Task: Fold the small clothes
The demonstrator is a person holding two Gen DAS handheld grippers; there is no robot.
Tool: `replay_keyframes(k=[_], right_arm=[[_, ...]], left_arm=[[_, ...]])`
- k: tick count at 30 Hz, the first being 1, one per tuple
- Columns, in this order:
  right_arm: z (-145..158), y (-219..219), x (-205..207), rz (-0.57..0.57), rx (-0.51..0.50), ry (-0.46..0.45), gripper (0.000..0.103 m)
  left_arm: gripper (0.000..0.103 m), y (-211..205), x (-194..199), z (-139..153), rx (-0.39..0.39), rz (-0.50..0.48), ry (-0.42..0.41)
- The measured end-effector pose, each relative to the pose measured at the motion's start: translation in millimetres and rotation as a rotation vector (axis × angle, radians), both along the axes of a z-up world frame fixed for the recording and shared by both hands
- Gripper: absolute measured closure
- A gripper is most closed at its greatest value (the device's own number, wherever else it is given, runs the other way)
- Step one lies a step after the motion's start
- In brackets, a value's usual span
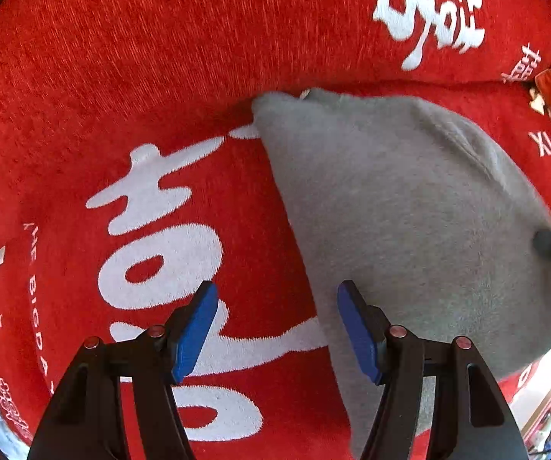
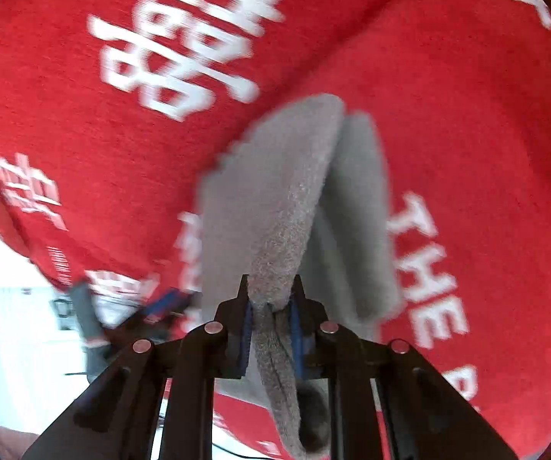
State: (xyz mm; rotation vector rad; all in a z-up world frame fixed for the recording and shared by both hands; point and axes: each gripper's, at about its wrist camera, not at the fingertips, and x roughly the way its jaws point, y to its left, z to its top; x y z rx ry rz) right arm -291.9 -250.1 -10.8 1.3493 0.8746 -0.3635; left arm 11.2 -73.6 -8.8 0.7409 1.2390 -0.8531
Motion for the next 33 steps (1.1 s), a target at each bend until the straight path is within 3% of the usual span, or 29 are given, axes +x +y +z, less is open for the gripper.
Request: replay_keyframes(k=[2,5,8,11,14,16,19,20,21,22,24,25,26,29,33], right_arm=[[-28,3,-8,0.009,0.025,0.089,0.082],[-31,0,-18,-0.043,0.049,0.067,0.08],[-6,6,-23,-0.027,-0.07,0.167,0.076],[23,17,-24,0.008,-0.16,0.201,0.074],[54,31,-12,0.061,-0.238,0.167,0.082],[63,44,2,0.135,-0.256,0.158,0.082],[44,64,22,0.248,-0.268,0.25,0.083],[30,70,22,0.288,-0.278,0.31,0.083],[15,74,19,0.316,-0.284,0.379,0.089],[7,75,13,0.316,-0.281,0.404,0.091],[6,72,-8,0.229,-0.246,0.362,0.091],[7,70,-14,0.202,-0.236,0.384,0.089],[7,68,-24,0.164,-0.216,0.4,0.078],[11,65,-47,0.054,-0.131,0.375,0.077],[28,65,-54,0.015,-0.151,0.389,0.077]], left_arm=[[0.037,4,4,-5,0.013,0.024,0.013],[0.037,14,13,-4,0.036,0.052,0.028],[0.037,24,20,1,0.034,0.063,0.055],[0.037,28,17,12,0.001,0.045,0.091],[0.037,25,-2,20,-0.028,0.003,0.129],[0.037,22,-20,10,-0.006,-0.023,0.145],[0.034,25,-40,-13,0.037,-0.041,0.151],[0.024,27,-43,-17,0.052,-0.041,0.138],[0.022,31,-44,-20,0.061,-0.036,0.128],[0.022,36,-43,-20,0.059,-0.028,0.145],[0.022,43,-40,-17,0.054,-0.013,0.166],[0.022,46,-39,-13,0.053,-0.011,0.166],[0.022,47,-40,-11,0.054,-0.012,0.162],[0.022,48,-42,-2,0.062,-0.019,0.131],[0.022,49,-44,9,0.055,-0.034,0.108]])
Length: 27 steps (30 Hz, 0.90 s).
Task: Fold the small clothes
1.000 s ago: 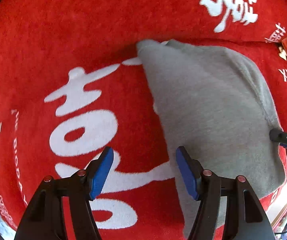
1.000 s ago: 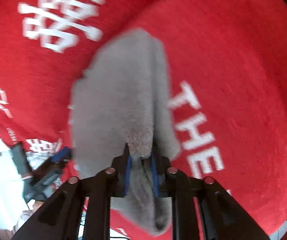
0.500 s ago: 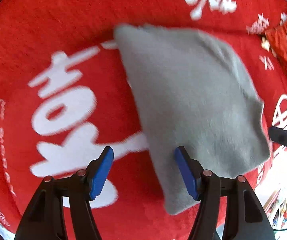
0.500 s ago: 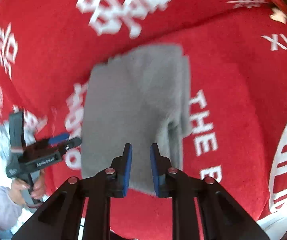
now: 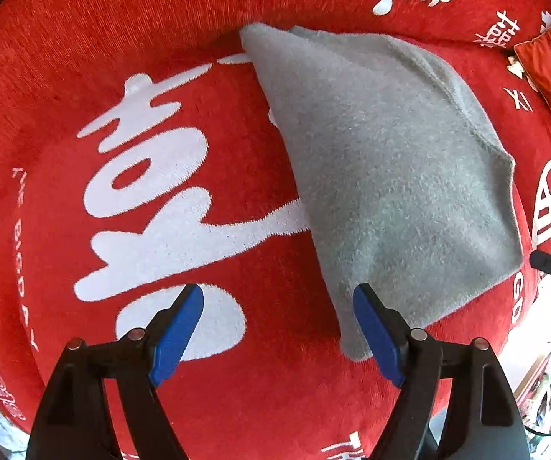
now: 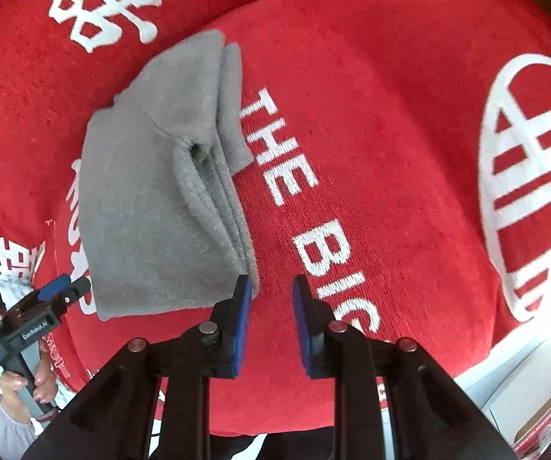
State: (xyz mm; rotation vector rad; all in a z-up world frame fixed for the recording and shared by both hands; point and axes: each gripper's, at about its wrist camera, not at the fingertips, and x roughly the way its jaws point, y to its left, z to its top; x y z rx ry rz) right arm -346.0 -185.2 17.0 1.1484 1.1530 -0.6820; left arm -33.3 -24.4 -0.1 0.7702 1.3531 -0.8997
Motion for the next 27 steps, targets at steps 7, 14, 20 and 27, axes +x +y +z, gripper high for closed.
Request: replay_keyframes(k=[7,14,20,27], right_arm=[[27,17,21,0.006,-0.038,-0.001,0.053],[28,37,55,0.041,-0.033,-0.02,0.044],[28,53,75,0.067,-0.03,-0.019,0.031],[34,64,88,0.089,-0.074,-0.002,0.003]], left_arm=[[0.022,14,6,16,-0.013,0.001,-0.009],[0.022,33,18,22,0.002,0.007,-0.024],[0.021,49,34,22,-0.019,0.062,-0.006],[0.0,54,43,19,-0.013,0.073,-0.025]])
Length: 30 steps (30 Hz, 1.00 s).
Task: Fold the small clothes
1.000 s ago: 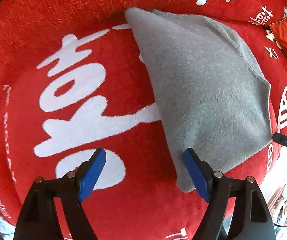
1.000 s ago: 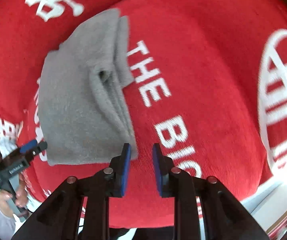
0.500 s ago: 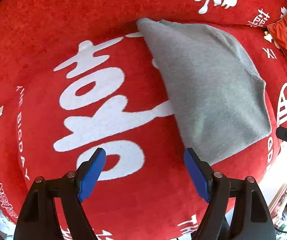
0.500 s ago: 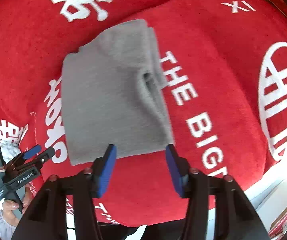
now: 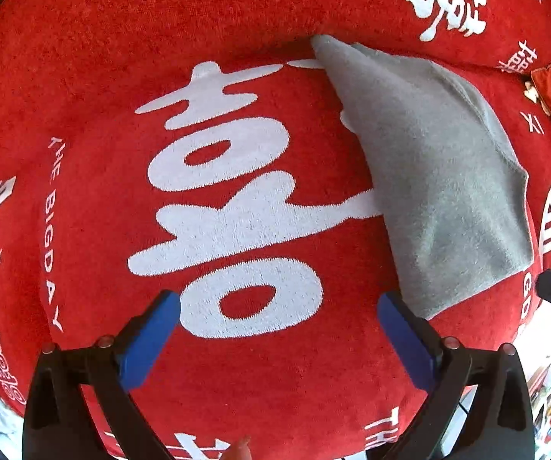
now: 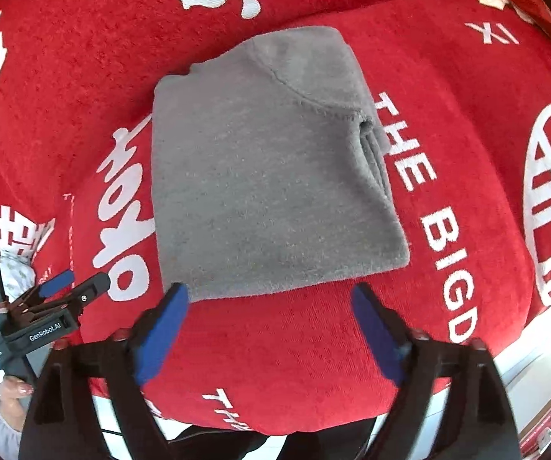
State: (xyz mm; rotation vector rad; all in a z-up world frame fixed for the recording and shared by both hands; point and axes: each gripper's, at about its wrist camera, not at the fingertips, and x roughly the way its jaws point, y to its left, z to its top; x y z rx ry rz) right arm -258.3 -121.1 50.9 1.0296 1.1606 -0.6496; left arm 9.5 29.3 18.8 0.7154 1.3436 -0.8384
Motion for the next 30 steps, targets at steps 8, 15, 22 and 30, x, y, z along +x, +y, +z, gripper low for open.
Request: replay_keyframes(k=[8,15,22,30], right_arm=[[-6,-16,1,0.031,0.021,-0.022,0.0],[-8,-57,-6,0.076,0.038,-0.038,0.0],[-20,-107,-19,0.076,0.08,-0.029,0.0],[-35,-145,-31,0.066,0.131,-0.031,0.0]], left_arm=[[0.0,-14,-4,-12,0.057,0.009,-0.086],[0.0,-36,-8,-19,0.094,0.054,-0.073],[0.0,-68,-17,-26,0.102,0.084,-0.047],[0.0,-90,-18,-30,0.132,0.112,-0.069]])
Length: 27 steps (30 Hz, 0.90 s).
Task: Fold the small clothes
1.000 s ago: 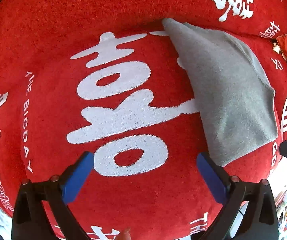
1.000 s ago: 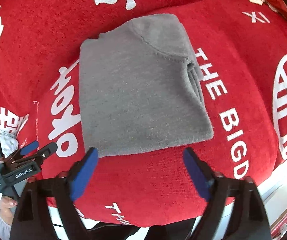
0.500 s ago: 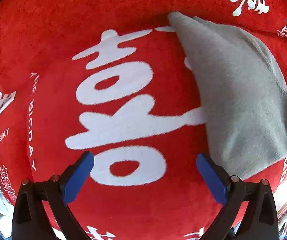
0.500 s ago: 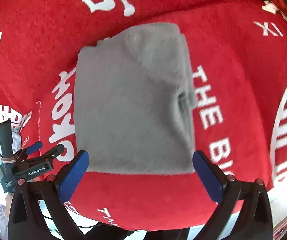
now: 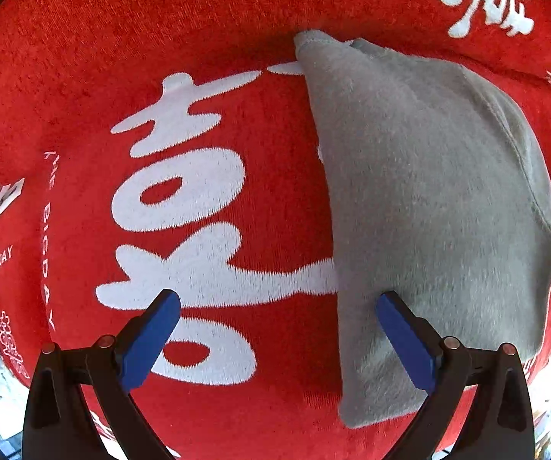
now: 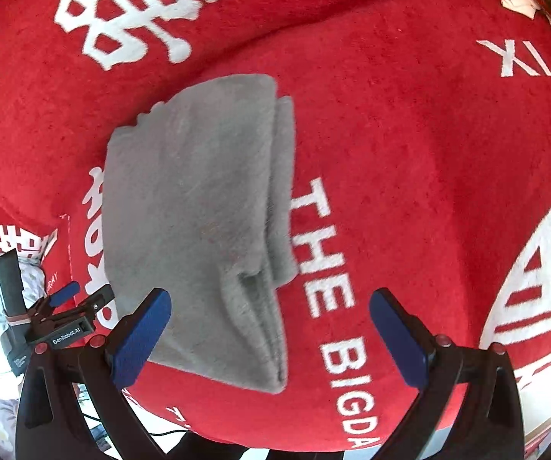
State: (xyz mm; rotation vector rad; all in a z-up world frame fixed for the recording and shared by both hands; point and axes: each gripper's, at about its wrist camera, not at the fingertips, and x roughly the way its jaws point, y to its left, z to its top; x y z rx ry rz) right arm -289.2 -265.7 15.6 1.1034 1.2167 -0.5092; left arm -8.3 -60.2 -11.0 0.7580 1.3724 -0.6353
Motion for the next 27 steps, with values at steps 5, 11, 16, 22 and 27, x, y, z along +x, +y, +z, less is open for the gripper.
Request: replay_keyframes(k=[5,11,16,22,27], right_arm=[[-10,-15,-5,-0.02,0.038,-0.007,0.0],[-19,-27,-3,-0.03,0.075,-0.023,0.0],[-23,-33,3,-0.021,0.091,-0.041,0.0],[-29,-41,3,-0.026,0.111,-0.061,0.0],[-32,-47,-2,-0.049,0.126,-0.076,0.0]], left_arm=[[0.0,-4,4,-1,0.013,0.004,0.016],[0.0,-7,3,2,0.029,-0.009,0.006],[0.0,-10,4,5,0.032,-0.007,0.008],[0.0,-19,0,9,0.032,-0.03,0.005],[0.0,-25,-3,10,0.034,-0.037,0.005]])
